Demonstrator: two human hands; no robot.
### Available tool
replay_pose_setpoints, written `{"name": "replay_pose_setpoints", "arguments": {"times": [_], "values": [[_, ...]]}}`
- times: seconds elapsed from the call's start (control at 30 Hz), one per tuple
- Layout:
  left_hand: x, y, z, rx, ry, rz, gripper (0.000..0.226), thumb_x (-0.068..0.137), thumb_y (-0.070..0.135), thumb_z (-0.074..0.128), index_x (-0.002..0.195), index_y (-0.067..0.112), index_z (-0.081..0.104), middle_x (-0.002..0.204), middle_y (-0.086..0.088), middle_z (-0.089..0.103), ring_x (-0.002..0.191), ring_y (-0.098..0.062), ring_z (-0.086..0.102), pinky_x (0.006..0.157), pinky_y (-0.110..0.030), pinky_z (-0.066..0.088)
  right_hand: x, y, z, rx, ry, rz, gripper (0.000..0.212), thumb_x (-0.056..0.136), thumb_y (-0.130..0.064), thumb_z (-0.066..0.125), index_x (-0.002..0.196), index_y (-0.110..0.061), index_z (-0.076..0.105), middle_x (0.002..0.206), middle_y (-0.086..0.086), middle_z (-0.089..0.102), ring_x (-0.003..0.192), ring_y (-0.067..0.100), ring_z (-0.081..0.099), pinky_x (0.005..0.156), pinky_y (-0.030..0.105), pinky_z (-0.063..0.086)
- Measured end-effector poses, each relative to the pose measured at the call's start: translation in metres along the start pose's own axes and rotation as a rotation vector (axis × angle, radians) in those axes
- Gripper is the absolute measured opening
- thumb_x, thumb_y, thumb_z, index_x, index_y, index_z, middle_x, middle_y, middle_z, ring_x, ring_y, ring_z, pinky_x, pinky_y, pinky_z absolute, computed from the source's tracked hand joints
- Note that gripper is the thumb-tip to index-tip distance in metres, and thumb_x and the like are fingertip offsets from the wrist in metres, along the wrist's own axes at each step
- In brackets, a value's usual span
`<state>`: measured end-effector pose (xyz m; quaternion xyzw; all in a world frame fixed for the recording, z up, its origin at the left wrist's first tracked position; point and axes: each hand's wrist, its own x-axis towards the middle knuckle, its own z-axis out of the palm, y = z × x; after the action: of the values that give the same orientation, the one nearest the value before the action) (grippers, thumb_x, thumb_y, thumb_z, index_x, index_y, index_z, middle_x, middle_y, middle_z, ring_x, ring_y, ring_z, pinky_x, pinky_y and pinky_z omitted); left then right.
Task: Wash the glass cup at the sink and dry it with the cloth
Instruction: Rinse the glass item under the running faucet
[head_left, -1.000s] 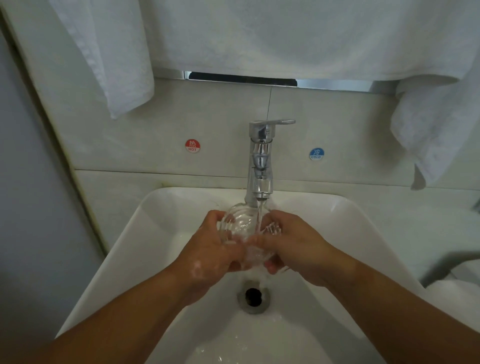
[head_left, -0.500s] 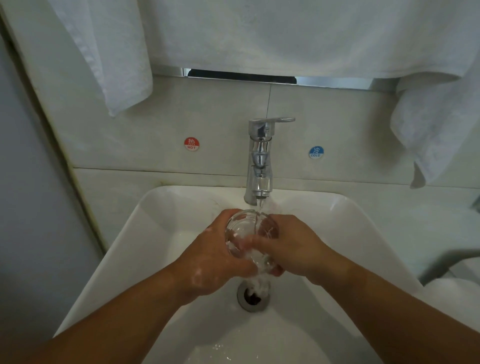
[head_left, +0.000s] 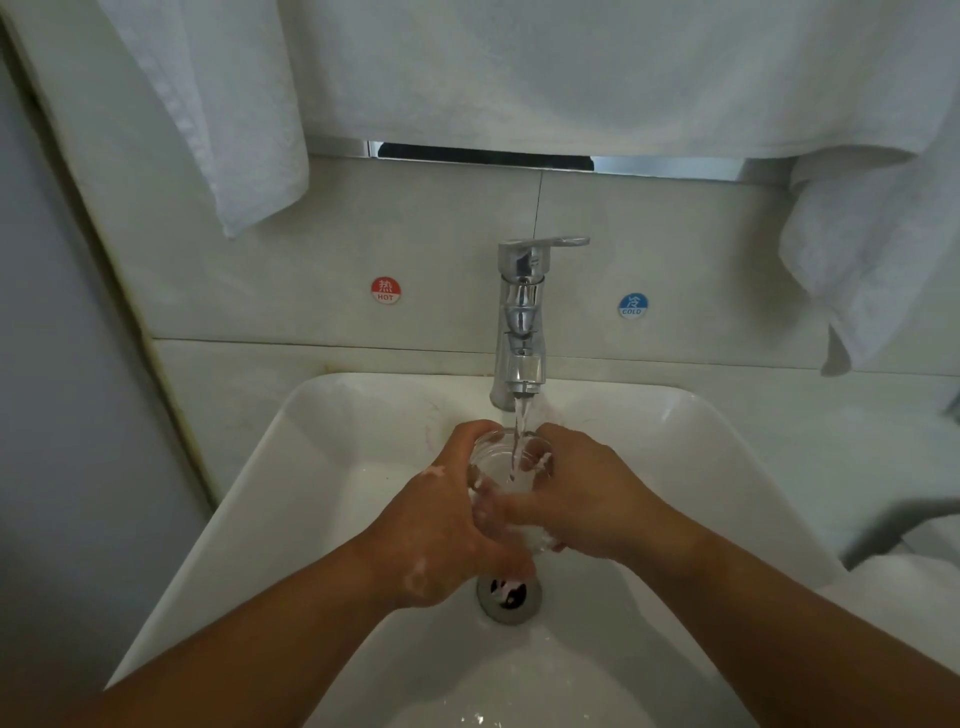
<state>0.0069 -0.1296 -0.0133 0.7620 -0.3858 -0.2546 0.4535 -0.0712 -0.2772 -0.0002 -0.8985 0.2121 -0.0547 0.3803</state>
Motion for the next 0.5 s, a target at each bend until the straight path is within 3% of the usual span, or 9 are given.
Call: {"name": "replay_pose_setpoints", "arguments": {"times": [0.07,0.17,0.27,0.33,0.4,0.5], "values": [[0.001,0.000,0.001,0.018,0.005,-0.002,0.110,0.065,0.008,0.096,0.145,0.043,0.030,0.117,0.010,0.070,0.100,-0.013,0.074,0.086,-0.031,0.064,-0.001,-0.001,-0.003,-0.018,-0.007,0.006,0.040,0.076,-0.052,0.082,0.099,-0.031,0.056,0.085,-0.016,0.059,0.067,0.007,0.064,0.043,0.012,0.047],[0.002,0.001,0.004,0.005,0.014,0.015,0.109,0.065,0.011,0.096,0.145,0.043,0.030,0.123,0.011,0.067,0.107,-0.015,0.072,0.090,-0.035,0.064,0.001,-0.003,-0.002,0.002,0.125,0.022,0.027,0.085,-0.055,0.072,0.084,-0.031,0.060,0.081,-0.010,0.065,0.051,0.005,0.066,0.044,0.020,0.054],[0.003,-0.001,0.006,0.021,0.033,0.011,0.111,0.065,0.013,0.097,0.147,0.043,0.028,0.125,0.011,0.065,0.110,-0.016,0.071,0.092,-0.035,0.063,0.003,-0.001,0.005,-0.138,0.190,0.011,0.056,0.076,-0.073,0.068,0.109,-0.029,0.063,0.100,-0.012,0.068,0.080,0.009,0.067,0.070,0.027,0.059],[0.003,-0.004,0.005,0.029,0.038,0.006,0.112,0.065,0.011,0.097,0.147,0.044,0.028,0.116,0.008,0.068,0.099,-0.016,0.074,0.087,-0.034,0.065,0.002,0.000,0.004,-0.138,0.094,0.016,0.071,0.069,-0.071,0.076,0.123,-0.029,0.055,0.112,-0.011,0.065,0.093,0.012,0.065,0.075,0.024,0.054],[0.004,-0.006,0.004,0.041,0.041,0.005,0.111,0.066,0.009,0.096,0.145,0.046,0.028,0.110,0.006,0.067,0.089,-0.017,0.076,0.081,-0.031,0.066,0.002,0.001,-0.001,-0.136,0.014,0.007,0.064,0.068,-0.063,0.083,0.117,-0.029,0.058,0.107,-0.009,0.066,0.084,0.008,0.065,0.062,0.015,0.049],[0.006,-0.006,0.005,0.044,0.041,0.025,0.111,0.064,0.009,0.097,0.143,0.048,0.029,0.115,0.010,0.068,0.091,-0.012,0.075,0.078,-0.025,0.065,0.005,0.001,-0.004,-0.136,0.138,-0.021,0.040,0.078,-0.065,0.073,0.092,-0.029,0.064,0.092,-0.007,0.071,0.069,0.004,0.065,0.046,0.010,0.044]]}}
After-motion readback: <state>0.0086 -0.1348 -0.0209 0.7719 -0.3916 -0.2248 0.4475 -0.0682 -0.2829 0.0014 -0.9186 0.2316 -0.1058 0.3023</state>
